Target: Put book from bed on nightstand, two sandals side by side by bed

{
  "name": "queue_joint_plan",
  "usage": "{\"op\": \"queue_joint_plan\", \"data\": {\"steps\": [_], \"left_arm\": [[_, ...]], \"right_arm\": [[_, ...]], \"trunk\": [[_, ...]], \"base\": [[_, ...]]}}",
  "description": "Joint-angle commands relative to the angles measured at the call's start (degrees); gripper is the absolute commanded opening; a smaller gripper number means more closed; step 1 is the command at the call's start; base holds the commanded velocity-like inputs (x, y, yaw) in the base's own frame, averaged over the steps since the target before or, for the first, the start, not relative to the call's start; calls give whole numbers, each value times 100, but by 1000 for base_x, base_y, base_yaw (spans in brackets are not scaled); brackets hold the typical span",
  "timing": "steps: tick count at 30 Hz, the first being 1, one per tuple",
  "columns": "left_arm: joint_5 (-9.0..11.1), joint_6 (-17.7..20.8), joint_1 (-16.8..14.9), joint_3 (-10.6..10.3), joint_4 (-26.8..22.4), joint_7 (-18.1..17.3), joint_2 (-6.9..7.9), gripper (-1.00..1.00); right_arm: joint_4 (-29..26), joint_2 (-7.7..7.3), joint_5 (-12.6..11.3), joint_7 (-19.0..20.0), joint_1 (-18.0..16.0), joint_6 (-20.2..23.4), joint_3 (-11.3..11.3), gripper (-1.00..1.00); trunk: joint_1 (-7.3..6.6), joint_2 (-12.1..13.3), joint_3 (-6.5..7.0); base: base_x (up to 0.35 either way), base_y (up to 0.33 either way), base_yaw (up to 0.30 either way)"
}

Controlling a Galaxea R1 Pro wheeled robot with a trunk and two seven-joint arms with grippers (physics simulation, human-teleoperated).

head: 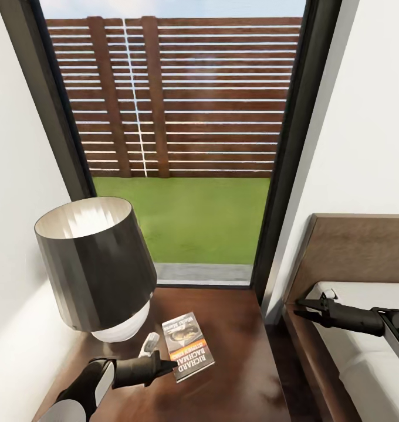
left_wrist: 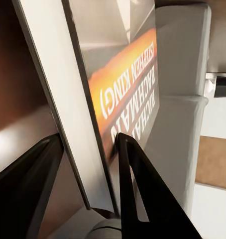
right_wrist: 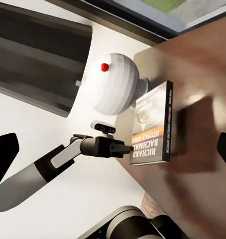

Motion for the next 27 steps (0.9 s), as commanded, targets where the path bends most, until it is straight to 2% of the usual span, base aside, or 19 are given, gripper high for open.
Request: {"op": "queue_joint_plan", "data": {"steps": [1,14,23,27], "left_arm": [[-39,51,-4,47,-4,-28,-7,-100],[-15,51,-4,74,3,-36,2,-100],[-19,51,-4,159,3,-36,2,-100],[-21,43,-4,318,3,-36,2,-100]], "right_arm": [[-1,-3,-10,12,-2,61,2,100],[-1,0,-10,12,-2,59,2,100],[-1,0,-10,12,-2,60,2,100],[-1,-1,-8,12,-2,57,2,100]], "trunk": [[-1,-2,-5],[-1,-2,-5],[197,-363,-167],[197,-363,-167]], "base": [[0,0,0],[0,0,0],[0,0,0],[0,0,0]]}}
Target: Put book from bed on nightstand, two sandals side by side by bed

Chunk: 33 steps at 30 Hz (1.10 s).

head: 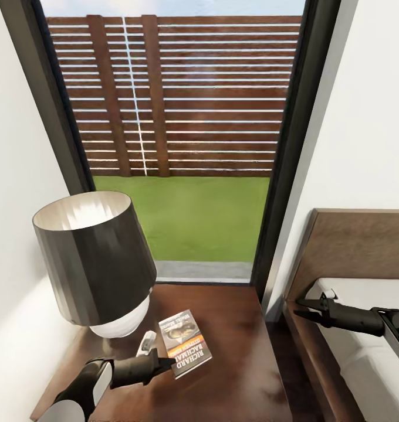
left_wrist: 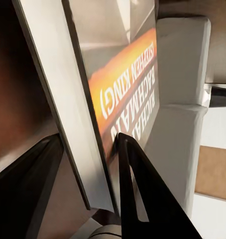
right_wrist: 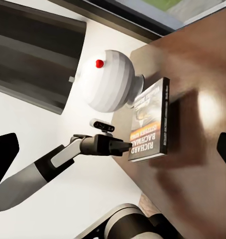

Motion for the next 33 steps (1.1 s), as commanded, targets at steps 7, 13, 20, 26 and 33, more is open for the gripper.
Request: {"op": "queue_joint_plan", "data": {"steps": [7,13,20,26,33], "left_arm": [[-38,46,-4,72,-6,-18,-7,-100],[-38,46,-4,74,-6,-18,-7,-100],[-38,46,-4,80,-6,-19,-1,-100],[-38,46,-4,80,-6,-27,2,-100],[-36,46,-4,80,-6,-28,1,-100]], "right_arm": [[-1,-2,-13,12,-2,62,2,100],[-1,-2,-13,12,-2,62,2,100],[-1,-2,-12,12,-2,63,2,100],[-1,-2,-13,12,-2,61,2,100],[-1,-1,-13,12,-2,62,2,100]], "trunk": [[43,-83,-41],[109,-203,-95],[109,-203,-95],[109,-203,-95],[109,-203,-95]], "base": [[0,0,0],[0,0,0],[0,0,0],[0,0,0],[0,0,0]]}}
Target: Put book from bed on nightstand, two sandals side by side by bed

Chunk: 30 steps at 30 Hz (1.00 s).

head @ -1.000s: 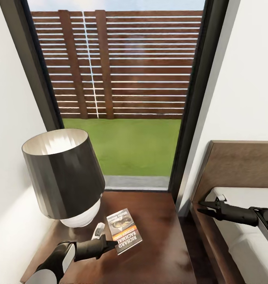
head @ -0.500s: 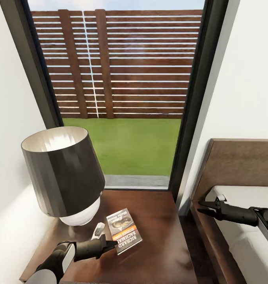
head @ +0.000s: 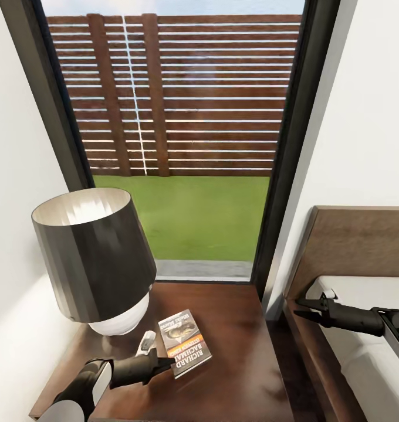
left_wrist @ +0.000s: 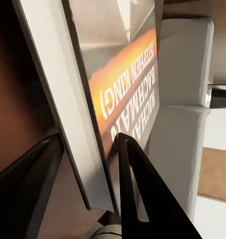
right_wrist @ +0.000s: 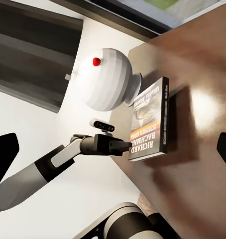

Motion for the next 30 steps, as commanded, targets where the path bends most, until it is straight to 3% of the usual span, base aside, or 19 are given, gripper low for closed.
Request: {"op": "queue_joint_plan", "data": {"steps": [1,6,17,23,30], "left_arm": [[-38,46,-4,42,-6,-28,-6,-100],[-40,46,-4,42,-6,-28,-13,-100],[-40,46,-4,42,-6,-28,-14,-100],[-40,46,-4,36,-6,-28,-14,-100],[-40,46,-4,35,-6,-28,-14,-100]], "right_arm": [[-1,-2,-11,12,-2,61,2,100],[-1,-2,-9,12,-2,58,2,100],[-1,-2,-11,12,-2,58,2,100],[-1,-2,-11,12,-2,60,2,100],[-1,-2,-10,12,-2,58,2,100]], "trunk": [[-1,-2,-5],[87,-163,-77],[87,-163,-77],[219,-403,-185],[219,-403,-185]], "base": [[0,0,0],[0,0,0],[0,0,0],[0,0,0],[0,0,0]]}}
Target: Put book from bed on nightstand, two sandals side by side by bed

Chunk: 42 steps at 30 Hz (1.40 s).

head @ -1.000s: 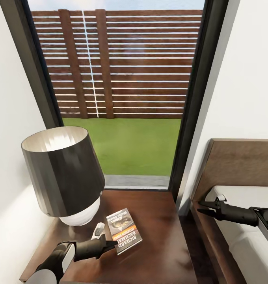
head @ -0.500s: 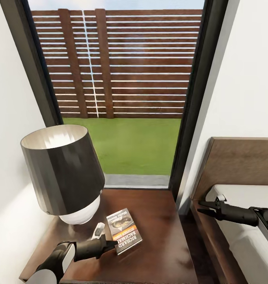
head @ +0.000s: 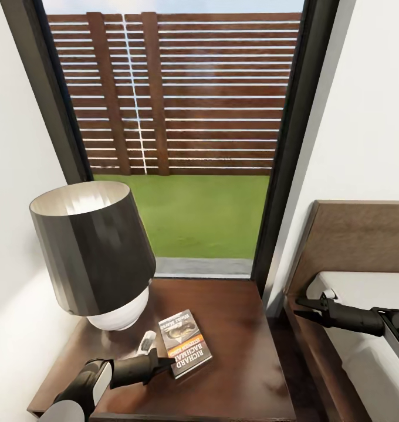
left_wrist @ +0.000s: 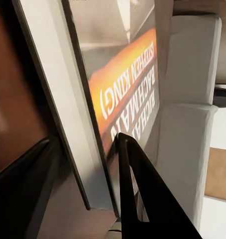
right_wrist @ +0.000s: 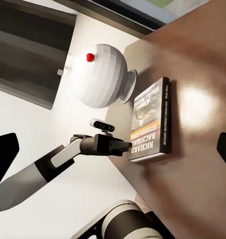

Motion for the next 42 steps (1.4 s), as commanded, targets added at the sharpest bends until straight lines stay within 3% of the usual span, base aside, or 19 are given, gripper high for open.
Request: {"op": "queue_joint_plan", "data": {"steps": [1,34,35,42], "left_arm": [[-38,46,-4,41,-6,-28,-6,-100],[-38,40,-4,41,-6,-27,-6,-100],[-38,39,-4,40,-6,-24,-6,100],[-38,38,-4,41,-6,-21,-6,100]], "right_arm": [[-1,-1,-11,12,-2,61,2,100],[-1,-2,-11,12,-2,62,1,100],[-1,-3,-11,12,-2,63,2,100],[-1,-3,-11,12,-2,62,2,100]], "trunk": [[-1,-2,-5],[43,-83,-41],[43,-83,-41],[43,-83,-41]], "base": [[0,0,0],[0,0,0],[0,0,0],[0,0,0]]}}
